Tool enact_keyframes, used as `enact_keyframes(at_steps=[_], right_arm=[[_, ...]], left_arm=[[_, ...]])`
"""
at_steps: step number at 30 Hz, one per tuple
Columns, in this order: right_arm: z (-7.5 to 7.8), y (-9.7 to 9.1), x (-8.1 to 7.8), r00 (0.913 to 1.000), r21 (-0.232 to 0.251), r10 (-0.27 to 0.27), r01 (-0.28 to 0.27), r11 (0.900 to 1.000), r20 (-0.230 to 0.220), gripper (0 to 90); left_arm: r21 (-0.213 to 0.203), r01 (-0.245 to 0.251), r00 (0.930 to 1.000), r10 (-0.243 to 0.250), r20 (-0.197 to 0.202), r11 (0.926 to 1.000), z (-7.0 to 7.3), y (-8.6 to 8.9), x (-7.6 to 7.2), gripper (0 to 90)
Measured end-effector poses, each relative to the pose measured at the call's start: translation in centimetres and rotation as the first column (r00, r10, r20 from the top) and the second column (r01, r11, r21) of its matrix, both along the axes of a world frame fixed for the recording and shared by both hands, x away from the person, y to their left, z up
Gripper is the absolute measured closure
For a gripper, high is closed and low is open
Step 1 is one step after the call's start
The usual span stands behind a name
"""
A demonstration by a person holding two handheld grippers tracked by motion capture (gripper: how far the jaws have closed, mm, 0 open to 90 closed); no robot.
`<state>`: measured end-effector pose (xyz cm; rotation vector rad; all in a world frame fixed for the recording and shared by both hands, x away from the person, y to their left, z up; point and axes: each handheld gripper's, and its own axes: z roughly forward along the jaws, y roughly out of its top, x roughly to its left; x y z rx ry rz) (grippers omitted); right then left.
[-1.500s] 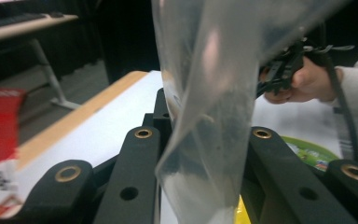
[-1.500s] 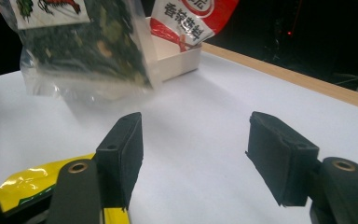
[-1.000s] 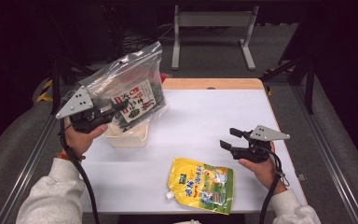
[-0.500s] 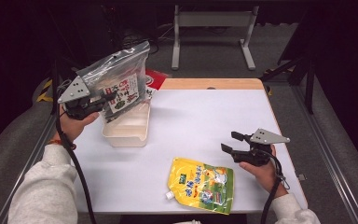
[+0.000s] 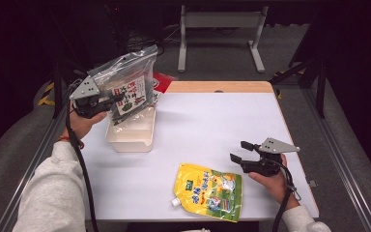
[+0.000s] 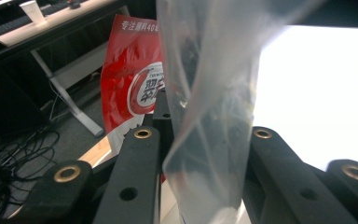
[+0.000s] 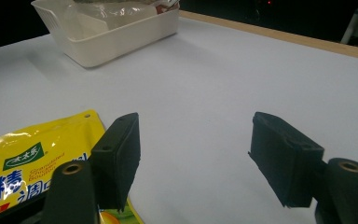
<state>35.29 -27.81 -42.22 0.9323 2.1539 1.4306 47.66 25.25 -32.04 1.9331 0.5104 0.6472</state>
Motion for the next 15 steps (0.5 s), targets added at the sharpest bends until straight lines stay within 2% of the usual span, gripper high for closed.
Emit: enact_keyframes(at_steps=[1, 4, 5, 6, 9, 13, 15], right_arm=[[0.0, 0.0, 0.0, 1.0, 0.001, 0.002, -0.002, 1.0, 0.0, 33.2], [-0.1, -0.1, -0.1, 1.0, 0.001, -0.001, 0.001, 1.0, -0.001, 33.0], [-0.1, -0.1, -0.1, 1.0, 0.001, -0.001, 0.001, 1.0, -0.001, 33.0], [-0.1, -0.1, -0.1, 1.0, 0.001, -0.004, 0.004, 1.0, -0.007, 32.8], [-0.2, -0.2, -0.1, 0.9999, 0.002, -0.004, 0.004, 1.0, -0.015, 32.4], [-0.3, 0.1, -0.1, 0.9998, -0.007, 0.005, -0.005, 1.0, -0.02, 31.9], [-0.3, 0.1, -0.1, 0.9997, -0.006, 0.009, -0.009, 0.9999, -0.021, 31.8]], left_arm=[[-0.009, 0.012, 0.9999, -0.012, -0.003, 0.9999, 0.1, 0.2, 0.0, 75.2], [0.008, 0.059, 0.9981, -0.058, -0.021, 0.9982, 0.3, 0.3, -0.3, 75.2], [0.008, 0.059, 0.9981, -0.058, -0.021, 0.9982, 0.3, 0.3, -0.3, 75.3], [0.012, 0.078, 0.9961, -0.078, -0.041, 0.9968, 0.2, 0.4, -0.2, 75.2], [0.05, 0.048, 0.998, -0.045, -0.044, 0.9976, -0.3, 0.1, 0.0, 75.0], [0.068, 0.054, 0.997, -0.05, -0.059, 0.9962, -1.2, -0.5, 0.3, 75.1], [0.077, 0.047, 0.9977, -0.043, -0.053, 0.9959, -1.3, -0.8, 0.4, 75.1]])
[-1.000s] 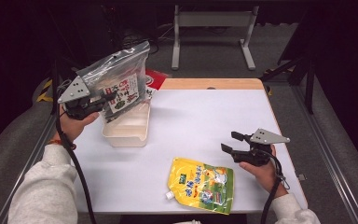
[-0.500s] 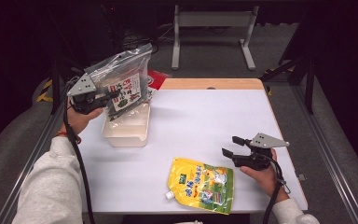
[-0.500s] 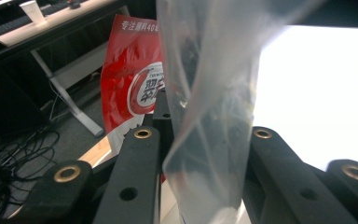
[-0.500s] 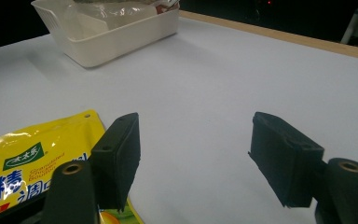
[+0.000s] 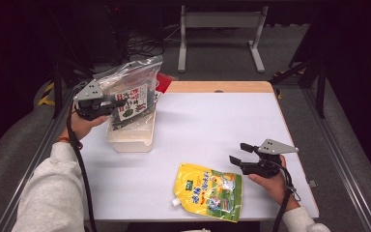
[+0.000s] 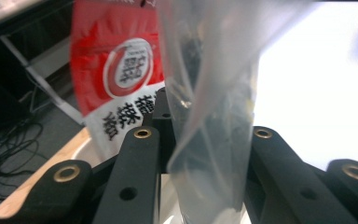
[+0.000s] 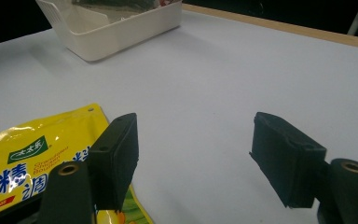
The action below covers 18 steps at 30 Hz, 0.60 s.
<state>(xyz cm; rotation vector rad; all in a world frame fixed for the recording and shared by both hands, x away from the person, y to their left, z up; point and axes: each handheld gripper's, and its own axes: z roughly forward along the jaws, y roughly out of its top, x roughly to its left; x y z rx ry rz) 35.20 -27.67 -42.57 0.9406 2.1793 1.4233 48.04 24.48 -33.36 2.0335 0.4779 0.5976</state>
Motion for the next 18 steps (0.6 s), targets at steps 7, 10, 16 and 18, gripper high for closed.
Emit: enact_keyframes(at_steps=[7, 10, 16, 18], right_arm=[[-0.1, 0.3, 0.0, 0.9999, -0.008, 0.015, -0.015, 0.9999, -0.008, 30.9], [-0.1, 0.3, 0.0, 0.9999, -0.004, 0.014, -0.014, 0.9999, -0.006, 30.9], [-0.2, 0.3, 0.0, 0.9997, -0.007, 0.021, -0.021, 0.9997, -0.013, 30.7], [-0.2, 0.4, 0.0, 0.9996, -0.007, 0.023, -0.023, 0.9997, -0.015, 30.6]], left_arm=[[0.008, 0.014, 0.9998, -0.014, -0.012, 0.9999, -1.3, -2.0, 0.5, 75.4], [-0.022, 0.005, 0.9999, -0.005, -0.013, 0.9998, -1.6, -1.8, 0.6, 75.2], [-0.026, -0.053, 0.9984, 0.053, -0.02, 0.9982, -3.1, -0.6, 0.0, 69.3], [-0.026, -0.056, 0.9981, 0.055, -0.027, 0.9981, -3.5, -0.3, -0.2, 69.0]])
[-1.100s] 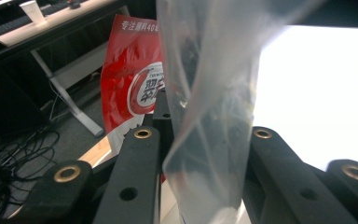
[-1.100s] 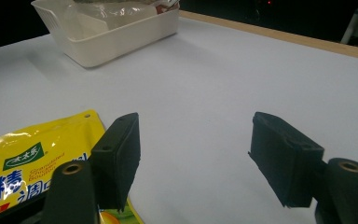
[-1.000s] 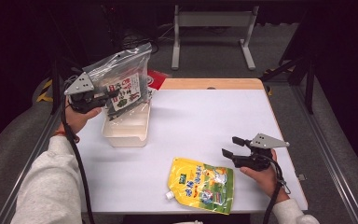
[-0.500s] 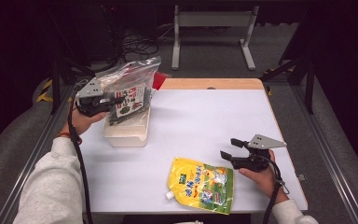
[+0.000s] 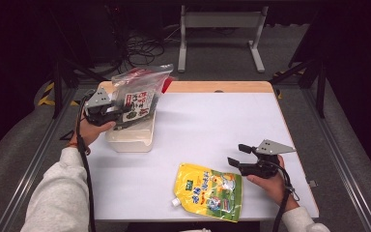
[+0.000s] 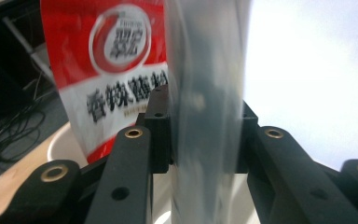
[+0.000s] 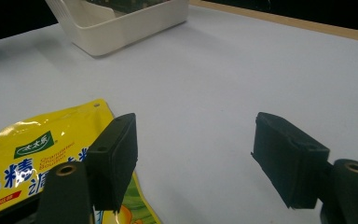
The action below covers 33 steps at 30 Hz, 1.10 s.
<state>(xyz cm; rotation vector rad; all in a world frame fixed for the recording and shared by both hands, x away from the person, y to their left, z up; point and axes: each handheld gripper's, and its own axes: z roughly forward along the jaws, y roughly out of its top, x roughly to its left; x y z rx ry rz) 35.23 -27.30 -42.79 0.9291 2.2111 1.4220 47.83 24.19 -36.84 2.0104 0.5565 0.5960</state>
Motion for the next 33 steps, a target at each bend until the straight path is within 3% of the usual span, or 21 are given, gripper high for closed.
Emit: enact_keyframes(at_steps=[3, 7, 11, 15, 18, 22, 26, 33], right_arm=[[-0.1, 0.1, 0.1, 0.9999, -0.004, 0.007, -0.007, 1.0, -0.01, 30.4], [-0.3, 0.4, 0.1, 0.9995, -0.015, 0.02, -0.02, 0.9997, -0.026, 30.0], [-0.4, 0.7, 0.1, 0.9987, -0.018, 0.034, -0.034, 0.9992, -0.037, 29.9], [-0.5, 0.9, 0.1, 0.9981, -0.021, 0.046, -0.047, 0.9987, -0.042, 29.9], [-0.6, 1.0, 0.2, 0.9978, -0.021, 0.048, -0.049, 0.9986, -0.045, 29.9], [-0.7, 1.2, 0.3, 0.9974, -0.018, 0.053, -0.054, 0.9984, -0.049, 29.9], [-0.8, 1.5, 0.5, 0.9963, -0.022, 0.065, -0.066, 0.9975, -0.056, 29.9], [-1.0, 1.7, 0.7, 0.995, -0.027, 0.077, -0.079, 0.9965, -0.064, 29.9]], left_arm=[[0.005, -0.023, 0.9995, 0.023, -0.021, 0.9997, -1.1, 0.7, -0.5, 66.9], [-0.03, -0.023, 0.9994, 0.022, -0.029, 0.9993, -1.9, 1.7, -1.2, 69.0], [-0.015, -0.02, 0.9996, 0.02, -0.021, 0.9997, -2.0, 1.3, -1.1, 71.9], [-0.081, -0.026, 0.9992, 0.023, -0.033, 0.9964, -2.6, 2.0, -0.8, 72.6], [-0.056, -0.037, 0.9993, 0.036, -0.011, 0.9978, -2.5, 1.6, -0.5, 72.6], [-0.067, -0.033, 0.9994, 0.033, 0.001, 0.9972, -2.4, 1.7, 0.1, 71.7], [-0.065, -0.015, 0.9998, 0.014, -0.012, 0.9978, -2.7, 1.8, 0.1, 72.3], [-0.115, -0.025, 0.9995, 0.022, -0.023, 0.9931, -3.8, 2.1, -0.1, 73.1]])
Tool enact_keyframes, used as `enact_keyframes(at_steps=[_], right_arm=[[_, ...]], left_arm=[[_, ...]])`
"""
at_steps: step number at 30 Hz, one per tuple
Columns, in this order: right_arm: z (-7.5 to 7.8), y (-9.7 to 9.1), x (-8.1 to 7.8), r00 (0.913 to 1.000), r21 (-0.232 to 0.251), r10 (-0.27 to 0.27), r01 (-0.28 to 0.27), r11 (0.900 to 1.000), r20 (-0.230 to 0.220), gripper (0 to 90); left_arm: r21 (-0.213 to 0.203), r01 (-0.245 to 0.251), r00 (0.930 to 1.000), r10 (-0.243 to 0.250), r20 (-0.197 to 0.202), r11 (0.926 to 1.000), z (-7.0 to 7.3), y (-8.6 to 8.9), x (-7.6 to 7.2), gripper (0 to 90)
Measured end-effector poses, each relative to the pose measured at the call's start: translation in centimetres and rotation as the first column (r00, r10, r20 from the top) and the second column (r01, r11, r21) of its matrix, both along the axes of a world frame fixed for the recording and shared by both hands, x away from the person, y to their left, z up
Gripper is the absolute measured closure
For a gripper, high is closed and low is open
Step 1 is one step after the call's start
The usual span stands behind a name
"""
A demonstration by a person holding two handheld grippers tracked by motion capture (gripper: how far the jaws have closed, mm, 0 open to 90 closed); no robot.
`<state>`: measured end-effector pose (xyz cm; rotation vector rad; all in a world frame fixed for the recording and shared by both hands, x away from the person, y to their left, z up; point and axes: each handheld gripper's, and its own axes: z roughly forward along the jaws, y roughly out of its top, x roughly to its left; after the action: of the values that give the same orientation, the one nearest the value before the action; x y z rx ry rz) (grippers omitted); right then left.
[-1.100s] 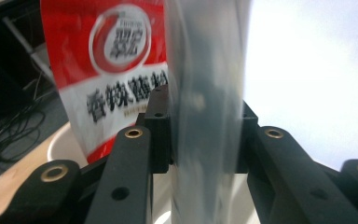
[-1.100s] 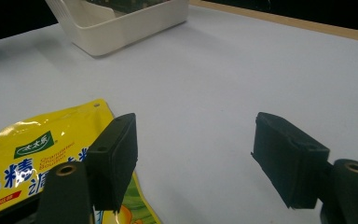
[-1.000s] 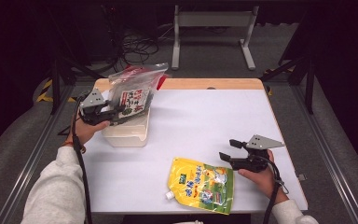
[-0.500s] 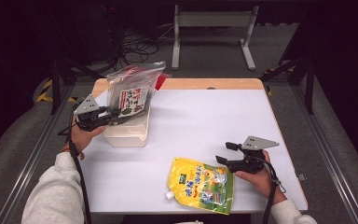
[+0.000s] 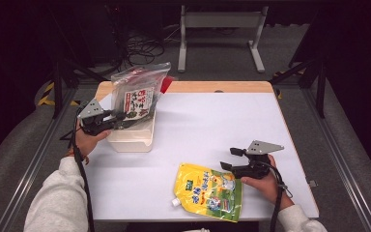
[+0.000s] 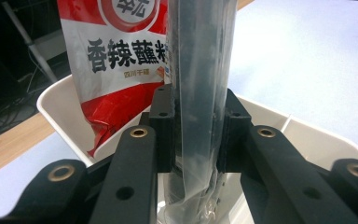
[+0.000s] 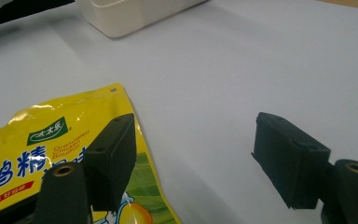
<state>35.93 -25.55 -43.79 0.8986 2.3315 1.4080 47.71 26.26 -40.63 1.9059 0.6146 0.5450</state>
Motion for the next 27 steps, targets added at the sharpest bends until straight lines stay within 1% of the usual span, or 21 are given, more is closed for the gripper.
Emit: enact_keyframes(at_steps=[2, 3, 5, 8, 11, 12, 13, 15, 17, 18, 21, 23, 24, 27], right_arm=[[-0.04, 0.04, 0.02, 1.0, -0.004, 0.002, -0.002, 1.0, 0.0, 29.9], [-0.03, 0.05, 0.01, 1.0, -0.004, 0.003, -0.003, 1.0, 0.001, 29.9], [0.01, 0.07, -0.01, 1.0, -0.004, 0.003, -0.003, 1.0, 0.001, 29.9], [0.21, 0.16, -0.11, 0.9999, -0.005, 0.007, -0.007, 1.0, 0.009, 30.0], [0.23, 0.14, -0.12, 0.9999, -0.013, 0.005, -0.005, 0.9999, 0.013, 30.0], [0.23, 0.14, -0.12, 0.9999, -0.013, 0.005, -0.005, 0.9999, 0.013, 30.0], [0.19, 0.12, -0.07, 0.9999, -0.016, 0.004, -0.003, 0.9999, 0.013, 30.0], [0.21, 0.13, -0.08, 0.9999, -0.02, 0.001, 0.0, 0.9998, 0.013, 29.9], [0.21, 0.15, -0.11, 0.9999, -0.023, -0.001, 0.001, 0.9997, 0.014, 29.9], [0.25, 0.21, -0.13, 0.9999, -0.026, 0.0, 0.0, 0.9997, 0.015, 29.8], [0.36, 0.25, -0.19, 0.9998, -0.036, 0.001, 0.0, 0.9994, 0.02, 29.8], [0.49, 0.21, -0.26, 0.9998, -0.042, -0.002, 0.003, 0.9991, 0.022, 29.9], [0.51, 0.19, -0.28, 0.9998, -0.043, -0.004, 0.005, 0.9991, 0.021, 29.9], [0.51, 0.06, -0.29, 0.9998, -0.06, -0.01, 0.011, 0.9982, 0.019, 29.9]], left_arm=[[-0.013, -0.01, 0.9999, 0.01, 0.0, 0.9999, -0.37, 0.24, 0.03, 73.2], [-0.02, -0.009, 0.9999, 0.009, -0.006, 0.9998, -0.47, 0.3, 0.04, 73.2], [-0.023, -0.013, 0.9999, 0.013, -0.006, 0.9997, -0.64, 0.31, 0.07, 73.2], [-0.039, -0.023, 0.9995, 0.022, -0.022, 0.999, -0.85, 0.52, 0.09, 73.2], [-0.037, -0.023, 0.9993, 0.022, -0.03, 0.999, -0.87, 0.59, 0.06, 73.2], [-0.043, -0.019, 0.9993, 0.018, -0.032, 0.9989, -0.94, 0.62, 0.02, 73.2], [-0.038, -0.02, 0.9993, 0.019, -0.034, 0.9991, -0.95, 0.71, -0.01, 73.1], [-0.048, -0.025, 0.9987, 0.022, -0.046, 0.9985, -1.02, 0.83, -0.02, 72.9], [-0.046, -0.029, 0.9982, 0.026, -0.054, 0.9985, -0.96, 0.78, -0.05, 72.7], [-0.053, -0.044, 0.9973, 0.041, -0.062, 0.9976, -0.92, 0.78, -0.05, 71.8], [-0.052, -0.054, 0.9967, 0.051, -0.064, 0.9972, -0.81, 0.67, -0.15, 69.7], [-0.042, -0.075, 0.9953, 0.072, -0.065, 0.9963, -0.62, 0.53, -0.29, 68.2], [-0.036, -0.077, 0.9951, 0.074, -0.065, 0.9964, -0.51, 0.47, -0.4, 67.4], [-0.062, -0.083, 0.9953, 0.08, -0.055, 0.9946, -0.07, 0.73, -0.79, 63.4]])
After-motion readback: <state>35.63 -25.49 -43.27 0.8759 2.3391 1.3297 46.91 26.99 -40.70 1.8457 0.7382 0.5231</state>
